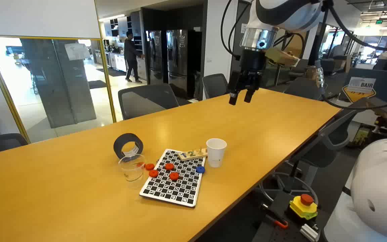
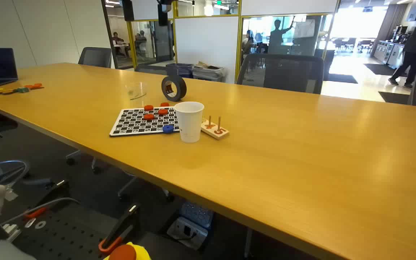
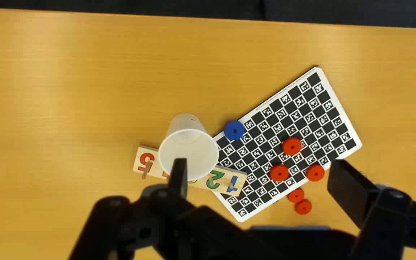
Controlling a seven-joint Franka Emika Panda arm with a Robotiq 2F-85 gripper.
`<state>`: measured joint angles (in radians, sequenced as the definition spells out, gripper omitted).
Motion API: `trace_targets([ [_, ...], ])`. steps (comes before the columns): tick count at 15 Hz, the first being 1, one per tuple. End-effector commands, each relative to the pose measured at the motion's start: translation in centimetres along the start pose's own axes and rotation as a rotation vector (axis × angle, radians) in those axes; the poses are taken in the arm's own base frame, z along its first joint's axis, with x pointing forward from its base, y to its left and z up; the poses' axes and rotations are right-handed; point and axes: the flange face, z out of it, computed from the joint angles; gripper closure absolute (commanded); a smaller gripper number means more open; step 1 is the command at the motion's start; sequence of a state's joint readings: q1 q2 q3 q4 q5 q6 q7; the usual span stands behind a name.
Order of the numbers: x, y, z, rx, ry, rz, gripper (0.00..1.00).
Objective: Put the blue block in the white cup and the orange blocks in the transparent cup
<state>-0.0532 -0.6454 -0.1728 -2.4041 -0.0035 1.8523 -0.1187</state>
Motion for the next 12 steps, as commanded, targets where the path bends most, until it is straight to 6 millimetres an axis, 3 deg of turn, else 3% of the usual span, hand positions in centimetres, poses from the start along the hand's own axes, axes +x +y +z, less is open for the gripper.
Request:
trace_targets([
  [1, 0.1, 0.0, -0.3, -0.001, 0.006, 0.000, 0.00],
  [7, 0.1, -0.3, -0.7, -0.002, 0.022, -0.003, 0.00],
  [12, 1.0, -5.3, 4.6, -0.010, -0.022, 0.007, 0.00],
])
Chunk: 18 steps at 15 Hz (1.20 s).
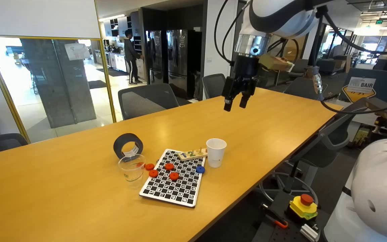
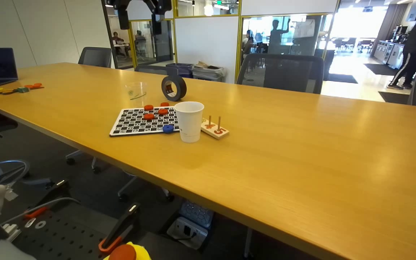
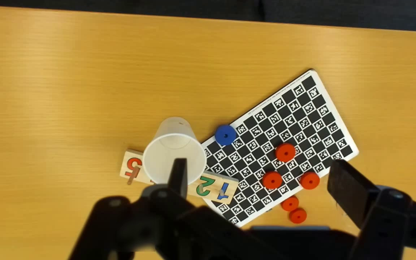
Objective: Put the blue block in the white cup and the orange blocks in the transparent cup
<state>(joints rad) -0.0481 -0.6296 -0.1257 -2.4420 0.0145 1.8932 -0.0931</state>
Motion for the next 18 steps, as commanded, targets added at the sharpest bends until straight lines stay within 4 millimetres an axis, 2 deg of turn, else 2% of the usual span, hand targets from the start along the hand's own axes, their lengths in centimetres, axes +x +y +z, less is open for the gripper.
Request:
trace_targets([
  [1, 0.9, -4.3, 3.5, -0.001, -0.020, 0.026, 0.00],
  [5, 1.4, -9.9, 8.2, 0.003, -0.077, 0.134, 0.00],
  [6, 1.8, -11.3, 9.8, 0.009, -0.113, 0.224, 0.00],
  [9, 2.4, -13.5, 13.2, 0.017, -0.131, 0.382, 0.00],
  [13, 3.1, -13.6, 18.2, -0.020, -0.073, 0.581, 0.00],
  [18, 3.3, -11.5, 23.3, -0.065, -0.004, 0.828, 0.00],
])
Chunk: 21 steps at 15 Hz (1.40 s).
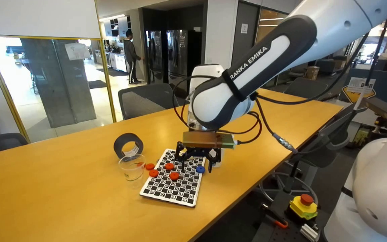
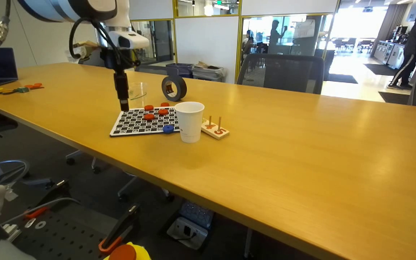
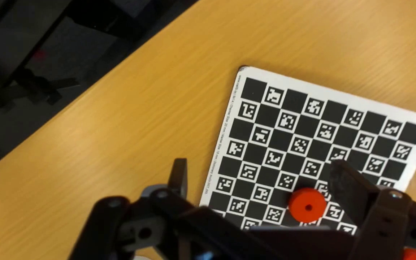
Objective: Put the blue block in the white cup and the orange blocks in the transparent cup
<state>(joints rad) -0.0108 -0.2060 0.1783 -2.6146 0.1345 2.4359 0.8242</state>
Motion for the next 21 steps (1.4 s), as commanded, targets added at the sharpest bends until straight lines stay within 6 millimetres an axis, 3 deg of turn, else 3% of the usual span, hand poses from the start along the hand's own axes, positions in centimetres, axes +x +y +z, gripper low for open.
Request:
trace_targets([
  [1, 1.4, 0.6, 2.6, 0.000, 0.063, 0.181, 0.00],
  [9, 5.6, 2.3, 6.2, -0.037, 0.162, 0.411, 0.00],
  [16, 9.4, 2.4, 8.2, 0.077, 0.176, 0.440, 0.00],
  [21, 10.5, 2.0, 8.7, 0.075, 0.145, 0.441, 0.00],
])
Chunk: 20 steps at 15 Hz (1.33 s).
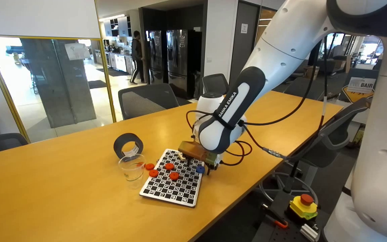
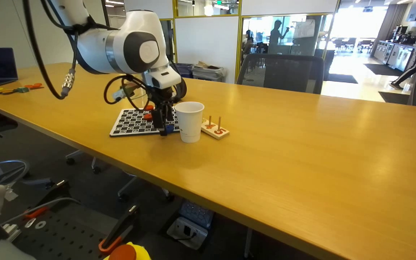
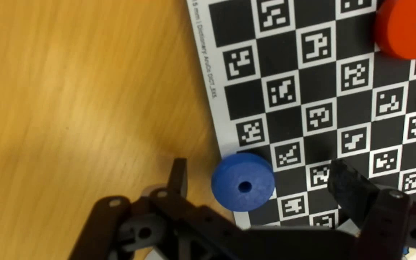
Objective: Put the blue block in the white cup and the orange blocks in the transparent cup
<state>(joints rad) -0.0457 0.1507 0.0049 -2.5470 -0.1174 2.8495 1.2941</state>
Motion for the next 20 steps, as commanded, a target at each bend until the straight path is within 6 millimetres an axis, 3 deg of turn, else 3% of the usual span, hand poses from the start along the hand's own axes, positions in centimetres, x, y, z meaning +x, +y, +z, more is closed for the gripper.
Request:
trace_targets([
  [1, 0.5, -1.3, -0.3, 0.012, -0.016, -0.019, 0.00],
  [14, 0.6, -2.3, -1.3, -0.087, -0.101, -0.107, 0.00],
  [20, 0.2, -1.1, -0.6, -0.078, -0.101, -0.075, 0.00],
])
